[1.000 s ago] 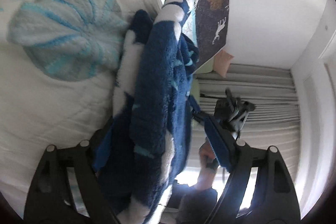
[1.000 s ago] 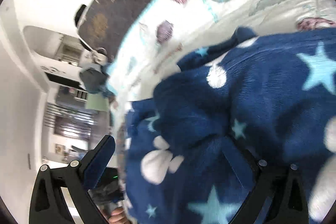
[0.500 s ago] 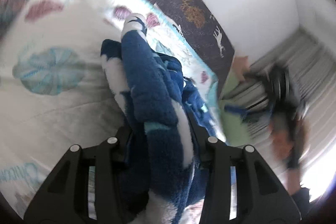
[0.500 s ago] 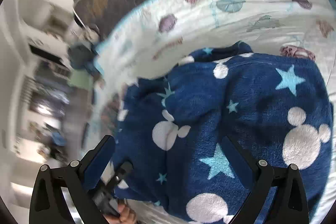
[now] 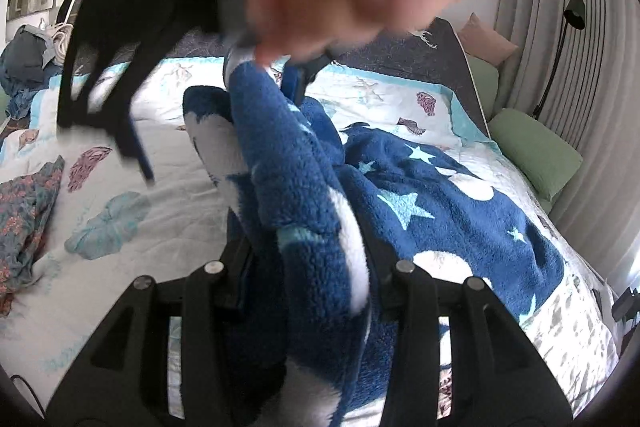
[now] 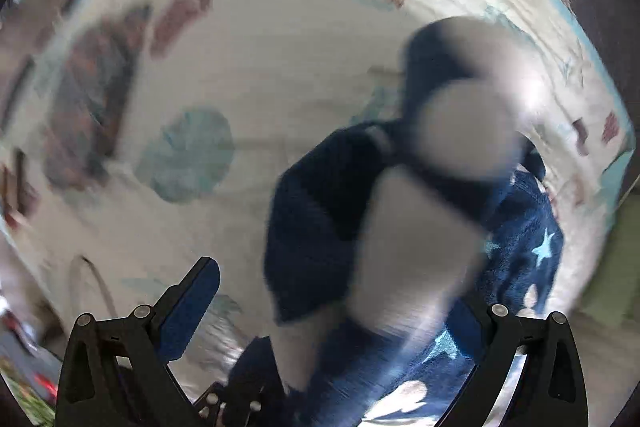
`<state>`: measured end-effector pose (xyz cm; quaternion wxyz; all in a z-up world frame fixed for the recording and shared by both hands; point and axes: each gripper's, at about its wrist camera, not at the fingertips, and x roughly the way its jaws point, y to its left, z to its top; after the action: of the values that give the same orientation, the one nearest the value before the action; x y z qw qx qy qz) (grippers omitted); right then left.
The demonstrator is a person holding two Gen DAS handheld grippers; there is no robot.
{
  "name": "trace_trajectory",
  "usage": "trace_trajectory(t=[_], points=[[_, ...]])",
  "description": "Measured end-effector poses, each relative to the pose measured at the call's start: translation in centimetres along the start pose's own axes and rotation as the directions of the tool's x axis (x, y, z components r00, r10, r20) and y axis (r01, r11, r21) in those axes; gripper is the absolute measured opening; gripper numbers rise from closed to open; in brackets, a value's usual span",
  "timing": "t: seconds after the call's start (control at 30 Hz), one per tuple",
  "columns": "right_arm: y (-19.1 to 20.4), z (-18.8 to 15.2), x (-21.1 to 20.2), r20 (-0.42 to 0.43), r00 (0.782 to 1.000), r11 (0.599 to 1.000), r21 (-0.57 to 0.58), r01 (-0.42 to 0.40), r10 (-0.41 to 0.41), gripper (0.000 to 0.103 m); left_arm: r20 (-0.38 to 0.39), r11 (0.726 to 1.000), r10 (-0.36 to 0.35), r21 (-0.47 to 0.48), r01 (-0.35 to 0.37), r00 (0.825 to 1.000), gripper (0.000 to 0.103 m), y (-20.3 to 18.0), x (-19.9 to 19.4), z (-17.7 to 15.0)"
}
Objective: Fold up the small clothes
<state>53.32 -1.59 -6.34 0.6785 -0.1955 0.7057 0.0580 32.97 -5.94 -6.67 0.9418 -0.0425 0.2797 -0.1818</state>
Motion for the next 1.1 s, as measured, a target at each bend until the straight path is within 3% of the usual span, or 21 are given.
trace_trajectory(t=[0.03, 0.07, 0.1, 0.13, 0.17, 0.23, 0.43, 0.7, 0.9, 1.1], points=[[0.7, 0.1, 1.0, -0.034, 0.999, 0.999, -0.033, 0.039, -0.04, 0.102, 0.0, 1.0, 0.001, 0.005, -0.001, 1.0, 0.044, 0.0, -0.1, -0.1], [1.4, 0.1, 1.9, -0.067, 0.993, 0.992, -0.075, 0.097, -0.102, 0.088, 0.0, 1.0, 0.001, 0.008, -0.001, 1.0, 0.044, 0.0, -0.1, -0.2], [1.8, -0.1, 2.5, -0.068, 0.981, 0.978, -0.118, 0.172, -0.18, 0.071, -0.004, 1.0, 0.003, 0.01, -0.003, 1.0, 0.044, 0.0, -0.1, -0.2], [2.0, -0.3, 2.8, -0.061, 0.968, 0.961, -0.147, 0.233, -0.244, 0.04, -0.008, 1.0, -0.01, 0.007, 0.01, 1.0, 0.044, 0.0, 0.0, -0.1], [1.8, -0.6, 2.8, -0.057, 0.962, 0.954, -0.159, 0.255, -0.267, 0.038, -0.006, 1.0, -0.012, 0.006, 0.012, 1.0, 0.044, 0.0, -0.1, 0.0], [0.3, -1.2, 1.4, -0.016, 0.99, 0.984, -0.11, 0.139, -0.141, 0.033, 0.008, 1.0, -0.011, 0.022, 0.011, 1.0, 0.039, -0.4, -0.6, 0.4], [-5.5, -4.9, -2.9, 0.047, 0.999, 0.999, -0.04, 0.028, -0.027, 0.032, 0.071, 0.996, -0.038, 0.089, 0.031, 0.997, 0.037, -4.6, -2.8, 2.6], [-13.2, -10.0, -6.8, 0.096, 0.995, 0.998, 0.066, 0.013, -0.019, 0.032, 0.1, 0.992, -0.091, 0.097, 0.081, 0.991, 0.037, -13.1, -3.0, 5.3], [-19.1, -12.6, -5.3, 0.085, 0.996, 0.992, 0.124, -0.038, 0.027, 0.032, 0.054, 0.99, -0.141, 0.033, 0.139, 0.989, 0.039, -17.5, -0.5, 5.3], [-23.9, -13.3, -1.1, 0.05, 0.993, 0.978, 0.174, -0.111, 0.104, 0.033, -0.031, 0.98, -0.195, -0.036, 0.194, 0.98, 0.044, -20.0, 3.9, 4.3]])
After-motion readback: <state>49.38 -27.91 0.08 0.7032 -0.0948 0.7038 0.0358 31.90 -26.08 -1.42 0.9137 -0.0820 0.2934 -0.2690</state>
